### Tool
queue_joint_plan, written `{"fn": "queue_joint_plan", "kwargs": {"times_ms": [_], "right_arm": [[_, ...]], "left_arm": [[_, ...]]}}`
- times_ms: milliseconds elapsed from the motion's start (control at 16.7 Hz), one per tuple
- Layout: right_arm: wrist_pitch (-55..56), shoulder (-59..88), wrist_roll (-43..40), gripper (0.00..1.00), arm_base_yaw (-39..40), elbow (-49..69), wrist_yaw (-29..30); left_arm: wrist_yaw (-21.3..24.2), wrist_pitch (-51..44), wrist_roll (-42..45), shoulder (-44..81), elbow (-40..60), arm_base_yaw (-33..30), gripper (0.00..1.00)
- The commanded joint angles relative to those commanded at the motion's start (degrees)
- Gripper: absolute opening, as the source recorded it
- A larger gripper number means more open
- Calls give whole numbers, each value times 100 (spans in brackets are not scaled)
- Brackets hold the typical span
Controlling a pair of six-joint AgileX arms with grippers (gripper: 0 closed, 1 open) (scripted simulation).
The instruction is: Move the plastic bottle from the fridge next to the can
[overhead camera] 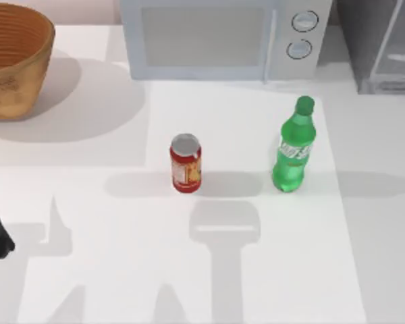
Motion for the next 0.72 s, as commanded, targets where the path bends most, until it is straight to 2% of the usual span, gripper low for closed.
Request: {"fn": "queue_joint_plan", "kwargs": {"times_ms": [300, 720], "right_arm": [[1503, 20, 1770, 100, 1090, -36, 226], [4427, 58, 5452, 100, 3221, -127, 708]], "left_arm": [[0, 0, 0, 0, 0, 0, 100], [0, 0, 0, 0, 0, 0, 100]]}}
